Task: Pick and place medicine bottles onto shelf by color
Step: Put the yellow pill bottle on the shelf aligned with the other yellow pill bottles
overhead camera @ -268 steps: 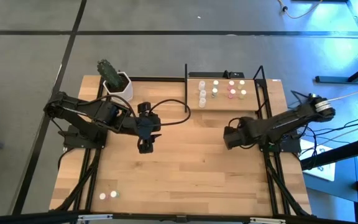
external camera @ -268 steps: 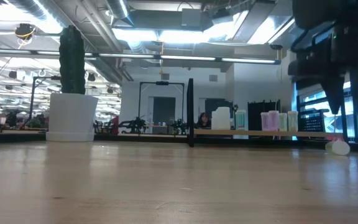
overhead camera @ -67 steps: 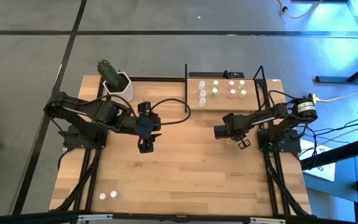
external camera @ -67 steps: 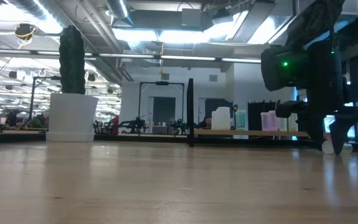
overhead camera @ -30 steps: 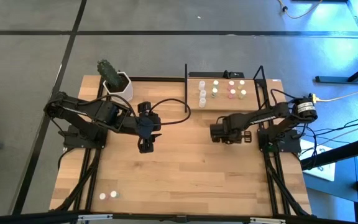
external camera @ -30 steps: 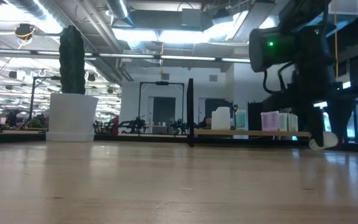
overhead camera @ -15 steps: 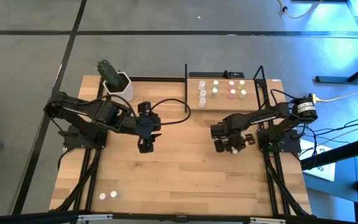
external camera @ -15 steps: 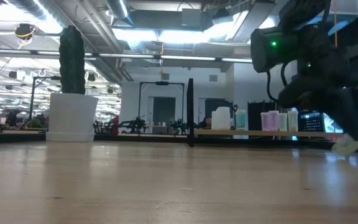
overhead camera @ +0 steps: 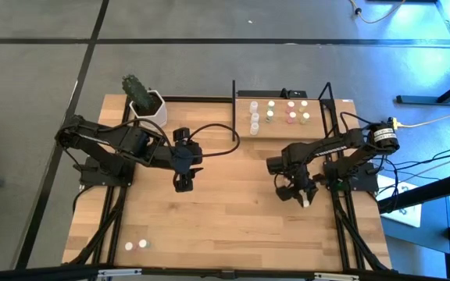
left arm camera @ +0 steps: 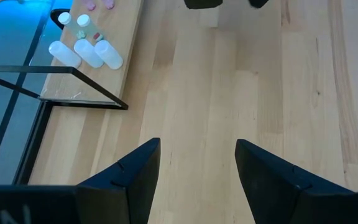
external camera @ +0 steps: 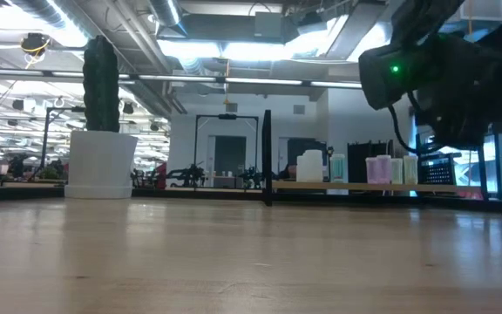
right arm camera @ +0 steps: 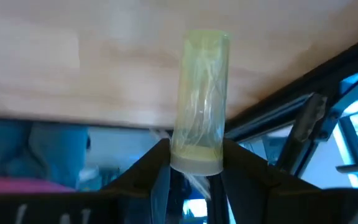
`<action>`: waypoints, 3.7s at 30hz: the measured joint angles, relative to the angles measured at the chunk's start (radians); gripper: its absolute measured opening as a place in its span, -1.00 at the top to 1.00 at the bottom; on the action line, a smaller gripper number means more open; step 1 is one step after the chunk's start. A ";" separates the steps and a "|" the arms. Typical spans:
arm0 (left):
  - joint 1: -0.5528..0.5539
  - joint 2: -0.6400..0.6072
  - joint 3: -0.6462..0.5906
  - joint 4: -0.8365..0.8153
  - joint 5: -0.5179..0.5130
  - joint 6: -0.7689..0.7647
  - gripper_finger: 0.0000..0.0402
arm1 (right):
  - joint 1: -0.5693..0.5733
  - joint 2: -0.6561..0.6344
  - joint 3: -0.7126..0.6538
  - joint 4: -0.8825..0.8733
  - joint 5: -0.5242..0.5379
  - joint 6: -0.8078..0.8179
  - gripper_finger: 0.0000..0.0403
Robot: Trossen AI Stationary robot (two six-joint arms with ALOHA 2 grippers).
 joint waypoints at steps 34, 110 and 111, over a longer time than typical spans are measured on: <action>0.000 0.000 0.000 0.001 0.000 0.000 0.00 | -0.001 0.174 -0.031 0.156 -0.110 -0.085 0.35; 0.000 0.000 0.000 0.001 0.000 0.000 0.00 | 0.884 -0.089 0.123 0.193 0.920 0.197 -0.23; 0.000 0.000 0.000 0.001 0.000 0.000 0.00 | 0.886 -0.074 0.123 0.193 0.922 0.192 -0.23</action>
